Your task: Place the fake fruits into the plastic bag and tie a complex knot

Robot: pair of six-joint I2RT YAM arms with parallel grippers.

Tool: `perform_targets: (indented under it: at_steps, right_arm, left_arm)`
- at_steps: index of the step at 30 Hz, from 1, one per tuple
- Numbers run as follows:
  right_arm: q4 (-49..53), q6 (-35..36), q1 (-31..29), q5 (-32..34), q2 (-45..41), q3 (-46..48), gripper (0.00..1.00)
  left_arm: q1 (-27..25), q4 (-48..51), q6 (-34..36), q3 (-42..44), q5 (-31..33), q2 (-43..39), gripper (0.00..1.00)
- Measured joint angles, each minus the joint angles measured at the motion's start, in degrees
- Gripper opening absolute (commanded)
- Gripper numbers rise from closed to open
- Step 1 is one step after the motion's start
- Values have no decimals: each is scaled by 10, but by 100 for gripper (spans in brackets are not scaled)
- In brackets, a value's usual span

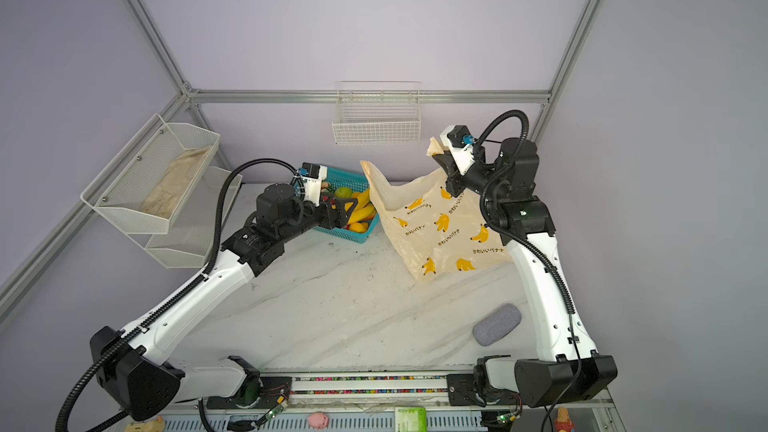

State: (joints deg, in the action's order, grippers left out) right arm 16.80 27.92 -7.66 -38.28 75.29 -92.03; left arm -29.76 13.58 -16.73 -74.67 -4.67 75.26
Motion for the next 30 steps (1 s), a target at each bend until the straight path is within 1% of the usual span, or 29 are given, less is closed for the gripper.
perform_targets:
  at_steps: [5, 10, 14, 17, 22, 24, 30]
  right_arm:
    - [17, 3, 0, -35, 9, 0, 0]
    - [0, -8, 0, -113, 28, 14, 0]
    - [-38, -40, -9, -181, 57, 23, 0]
    - [-46, -52, -38, -204, 87, 23, 0]
    - [-47, -59, -92, -220, 127, 23, 0]
    - [-61, -77, -101, -229, 136, 25, 0]
    - [-128, -141, -101, -264, 138, 38, 0]
  left_arm:
    - [0, 49, 53, -12, 32, -43, 88]
    - [0, 77, 91, -14, 32, -101, 88]
    - [0, 106, 119, -48, 17, -104, 88]
    - [0, 141, 149, -100, -11, -74, 88]
    - [0, 207, 203, -186, -77, 11, 86]
    - [1, 225, 211, -202, -94, 45, 86]
    - [17, 245, 224, -202, -130, 124, 90]
